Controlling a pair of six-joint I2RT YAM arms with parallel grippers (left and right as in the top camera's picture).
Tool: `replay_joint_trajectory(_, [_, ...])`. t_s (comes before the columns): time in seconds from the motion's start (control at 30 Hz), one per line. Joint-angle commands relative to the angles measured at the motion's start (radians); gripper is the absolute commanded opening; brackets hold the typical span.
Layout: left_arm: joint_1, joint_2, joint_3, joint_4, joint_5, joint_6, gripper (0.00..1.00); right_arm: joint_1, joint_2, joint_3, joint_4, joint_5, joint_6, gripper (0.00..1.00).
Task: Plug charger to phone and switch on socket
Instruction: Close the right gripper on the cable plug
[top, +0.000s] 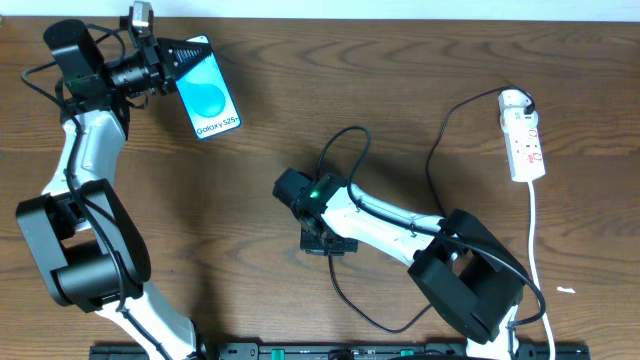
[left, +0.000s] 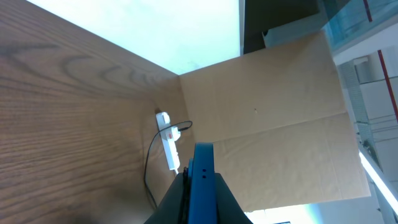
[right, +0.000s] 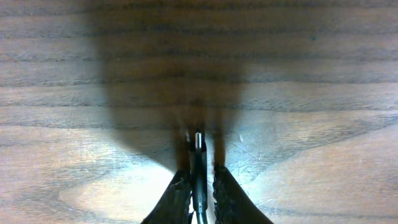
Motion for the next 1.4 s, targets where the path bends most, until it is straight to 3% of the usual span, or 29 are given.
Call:
replay_joint_trajectory(0.0, [0.0,-0.025,-0.003,0.004,0.013,0.006,0.08,0.0,0.013,0.019,-0.001,-0.001,0.007,0.11])
replay_joint_trajectory(0.27, [0.0,-0.025,-0.003,0.004,0.013,0.006,0.07,-0.002,0.013,0.019,0.003,-0.001,0.007,0.03])
replay_joint_trajectory(0.97, [0.001,-0.025,-0.003,0.004,0.013,0.006,0.07,-0.043,0.011,0.019,0.042,-0.021,-0.021,0.01])
replay_joint_trajectory(1.37, [0.001,-0.025,-0.003,0.005,-0.03,0.006,0.07,-0.171,-0.01,0.019,0.109,-0.235,-0.27,0.01])
